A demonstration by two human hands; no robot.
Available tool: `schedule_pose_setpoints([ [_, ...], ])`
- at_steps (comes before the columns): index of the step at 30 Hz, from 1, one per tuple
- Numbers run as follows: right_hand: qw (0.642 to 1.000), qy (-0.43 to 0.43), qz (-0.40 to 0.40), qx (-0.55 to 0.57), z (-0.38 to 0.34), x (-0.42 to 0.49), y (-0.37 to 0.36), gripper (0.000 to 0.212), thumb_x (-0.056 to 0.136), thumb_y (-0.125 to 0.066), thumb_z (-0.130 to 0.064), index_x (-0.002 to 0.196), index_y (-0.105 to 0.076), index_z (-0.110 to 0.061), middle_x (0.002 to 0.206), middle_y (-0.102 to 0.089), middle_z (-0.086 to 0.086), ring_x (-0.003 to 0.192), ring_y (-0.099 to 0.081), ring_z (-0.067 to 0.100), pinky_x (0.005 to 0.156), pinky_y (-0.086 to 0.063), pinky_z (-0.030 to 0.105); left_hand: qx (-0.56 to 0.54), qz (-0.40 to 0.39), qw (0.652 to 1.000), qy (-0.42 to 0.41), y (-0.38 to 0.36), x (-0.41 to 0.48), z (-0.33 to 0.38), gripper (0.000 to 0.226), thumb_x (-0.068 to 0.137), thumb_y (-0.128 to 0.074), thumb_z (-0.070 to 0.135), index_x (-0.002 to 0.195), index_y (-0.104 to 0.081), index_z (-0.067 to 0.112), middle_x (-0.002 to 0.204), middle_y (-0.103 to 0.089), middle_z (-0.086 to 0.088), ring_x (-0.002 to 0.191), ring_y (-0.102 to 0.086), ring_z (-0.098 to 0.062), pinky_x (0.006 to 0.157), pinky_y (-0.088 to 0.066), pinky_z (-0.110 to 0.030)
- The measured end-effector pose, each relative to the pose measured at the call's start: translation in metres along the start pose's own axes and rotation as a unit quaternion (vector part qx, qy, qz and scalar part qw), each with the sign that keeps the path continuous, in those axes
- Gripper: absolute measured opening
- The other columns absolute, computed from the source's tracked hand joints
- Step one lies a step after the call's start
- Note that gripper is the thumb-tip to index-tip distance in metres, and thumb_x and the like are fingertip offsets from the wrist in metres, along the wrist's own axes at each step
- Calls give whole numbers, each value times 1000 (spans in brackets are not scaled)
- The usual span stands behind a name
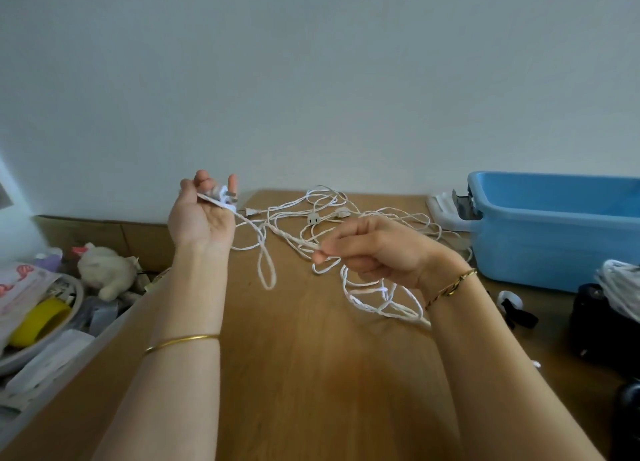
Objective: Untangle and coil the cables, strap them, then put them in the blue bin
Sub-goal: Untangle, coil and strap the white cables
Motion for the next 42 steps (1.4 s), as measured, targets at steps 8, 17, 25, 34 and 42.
schedule_pose_setpoints([
  [8,937,205,16,281,-38,-15,18,29,80,-40,-18,56,-55,-18,51,-44,-5,40,-28,5,38,-21,18,455,-26,882,-118,21,4,-9,38,103,-35,9,140,-38,7,68,-58,2,63,-50,-8,76,-47,-34],
  [17,837,272,174,442,-36,-11,26,38,93,-31,-17,58,-46,-17,76,-67,3,92,-65,16,90,-49,37,825,-230,514,-52,12,-14,-34,18,99,-37,21,94,-54,18,72,-64,5,72,-58,-16,71,-49,-34],
  [25,730,284,255,567,-8,-12,46,31,96,-35,-14,67,-45,-15,97,-71,5,101,-63,18,98,-47,43,664,-330,608,285,-15,-55,-32,26,100,-41,17,114,-60,5,49,-46,2,42,-37,-7,43,-38,-19],
  [34,789,57,340,509,23,3,41,29,97,-35,-10,70,-46,-8,78,-62,14,75,-63,24,77,-55,38,462,-443,712,290,-34,-59,-8,48,77,-71,39,103,-70,-2,39,-31,11,36,-25,-3,36,-28,-14],
  [42,871,107,412,-246,-11,3,13,53,80,-52,-1,129,-54,-18,131,-53,-1,120,-49,15,103,-40,33,521,-356,736,246,-51,-66,-11,34,83,-49,25,85,-73,1,37,-26,9,34,-21,-3,33,-21,-15],
])
Point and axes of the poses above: each hand's wrist, its own x-axis towards the middle knuckle, its own y-axis out of the back of the hand, z = x × y, the point moved 3 cm from there along x, towards the middle knuckle
